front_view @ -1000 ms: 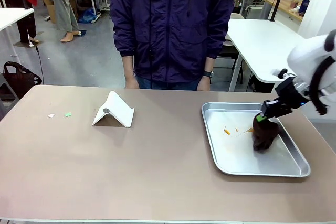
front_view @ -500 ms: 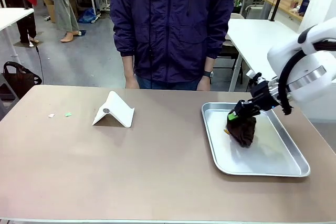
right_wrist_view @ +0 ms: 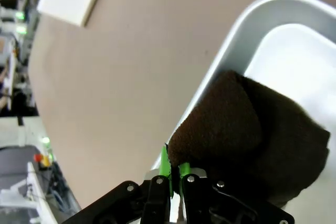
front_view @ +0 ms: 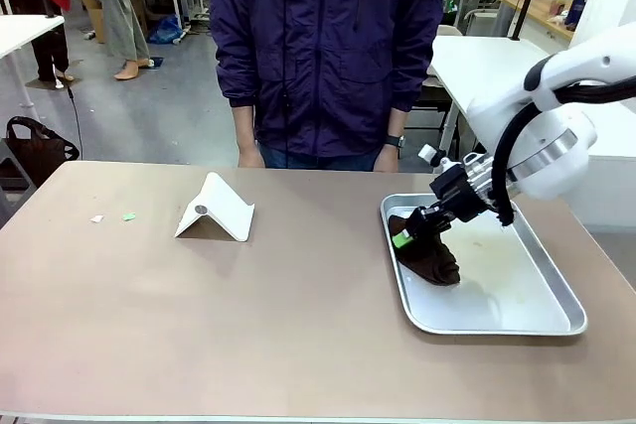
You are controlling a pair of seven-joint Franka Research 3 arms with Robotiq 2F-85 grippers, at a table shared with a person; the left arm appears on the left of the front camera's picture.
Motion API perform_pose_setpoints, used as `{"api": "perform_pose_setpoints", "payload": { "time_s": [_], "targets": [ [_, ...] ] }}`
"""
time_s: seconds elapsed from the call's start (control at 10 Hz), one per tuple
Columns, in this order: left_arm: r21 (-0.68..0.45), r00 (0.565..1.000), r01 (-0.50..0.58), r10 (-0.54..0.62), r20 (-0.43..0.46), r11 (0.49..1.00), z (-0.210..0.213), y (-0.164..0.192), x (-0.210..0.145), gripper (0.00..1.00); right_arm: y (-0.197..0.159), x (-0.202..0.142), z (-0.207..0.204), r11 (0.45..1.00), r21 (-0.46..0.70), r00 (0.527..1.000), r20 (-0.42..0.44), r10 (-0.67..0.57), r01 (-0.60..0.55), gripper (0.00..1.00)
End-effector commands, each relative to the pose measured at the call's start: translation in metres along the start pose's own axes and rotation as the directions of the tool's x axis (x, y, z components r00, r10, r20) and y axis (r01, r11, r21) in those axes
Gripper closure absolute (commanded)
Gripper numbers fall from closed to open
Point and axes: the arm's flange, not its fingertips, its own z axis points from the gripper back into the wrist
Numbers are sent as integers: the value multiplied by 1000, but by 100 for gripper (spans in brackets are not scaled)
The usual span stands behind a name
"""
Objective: Clean the surface of the table.
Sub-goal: Clean the area not pointed to by the person.
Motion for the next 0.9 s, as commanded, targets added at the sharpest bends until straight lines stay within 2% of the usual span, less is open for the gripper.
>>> {"api": "perform_pose_setpoints", "payload": {
  "time_s": [0.0, 0.5, 0.7, 0.8],
  "targets": [
    [-4, 1000, -7, 7, 8, 1000, -1, -5, -2, 82, -1, -6, 8, 998, -46, 995, -89, 47, -51, 93],
    [-4, 1000, -7, 7, 8, 1000, -1, -5, -2, 82, -36, -20, 35, 989, -109, 995, 15, -102, 103, 93],
    [-4, 1000, -7, 7, 8, 1000, -1, -5, -2, 82, -54, -27, 45, 962, -186, 980, 52, -192, 198, 93],
    [-4, 1000, -7, 7, 8, 1000, -1, -5, -2, 82, -65, -33, 59, 936, -228, 963, 99, -251, 267, 93]
  ]
}}
